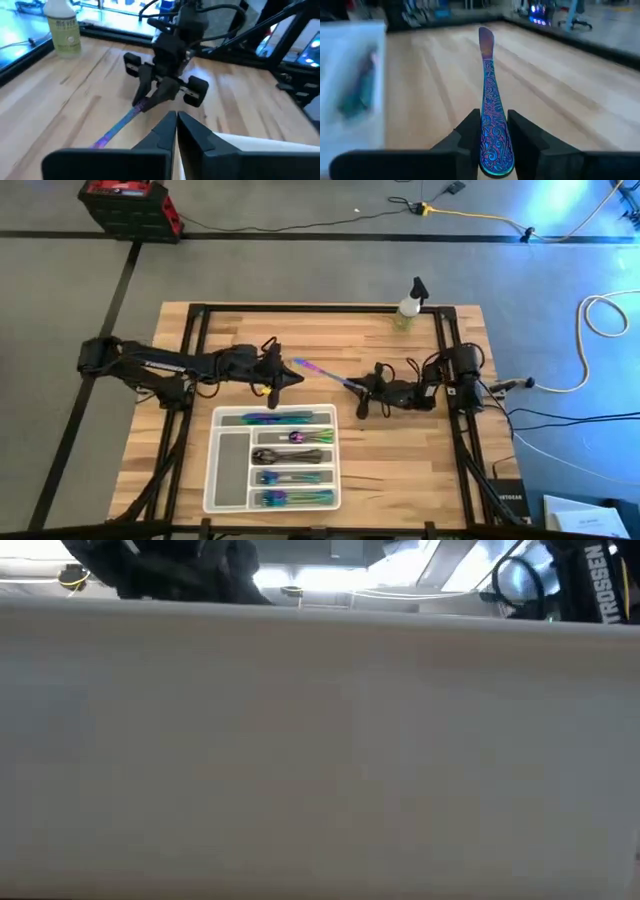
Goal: Sort silverware
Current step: Put the blue table knife into the white silverware tray
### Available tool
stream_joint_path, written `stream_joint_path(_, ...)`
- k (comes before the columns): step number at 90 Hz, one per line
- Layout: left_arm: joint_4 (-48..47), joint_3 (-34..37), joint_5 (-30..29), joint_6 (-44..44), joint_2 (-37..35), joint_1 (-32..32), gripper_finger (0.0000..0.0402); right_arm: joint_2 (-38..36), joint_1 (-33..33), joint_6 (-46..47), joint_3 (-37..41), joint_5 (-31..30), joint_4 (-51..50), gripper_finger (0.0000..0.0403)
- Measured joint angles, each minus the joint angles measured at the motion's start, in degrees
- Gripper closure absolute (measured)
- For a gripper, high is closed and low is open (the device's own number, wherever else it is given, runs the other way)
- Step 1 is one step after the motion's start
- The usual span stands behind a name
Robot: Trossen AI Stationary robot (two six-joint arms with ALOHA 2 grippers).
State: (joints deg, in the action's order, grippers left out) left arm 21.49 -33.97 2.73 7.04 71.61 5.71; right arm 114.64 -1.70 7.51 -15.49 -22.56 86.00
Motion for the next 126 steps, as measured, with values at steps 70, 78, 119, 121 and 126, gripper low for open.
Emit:
stream_joint_path(70,-12.01,-0.1,-8.41,-10.3,-25.81,-19.16,0.0402,-2.4,-8.75,-7.59,-42.96,12.99,-57.91,0.0343)
stream_joint_path(78,-12.86,-0.08,-10.5,-10.35,-25.74,-21.23,0.0402,-0.34,-8.24,-6.81,-44.57,12.7,-57.58,0.0343)
stream_joint_path(119,-15.67,-0.08,-18.68,-11.58,-25.72,-25.74,0.0402,4.73,-8.02,-3.02,-46.96,12.05,-57.48,0.032)
stream_joint_path(121,-15.74,-0.08,-18.68,-11.58,-25.72,-25.74,0.0402,4.73,-8.02,-3.02,-46.96,11.89,-57.34,0.0313)
stream_joint_path(126,-16.01,-0.08,-18.68,-11.55,-25.72,-25.74,0.0402,4.73,-8.0,-3.03,-46.96,11.79,-56.83,0.0297)
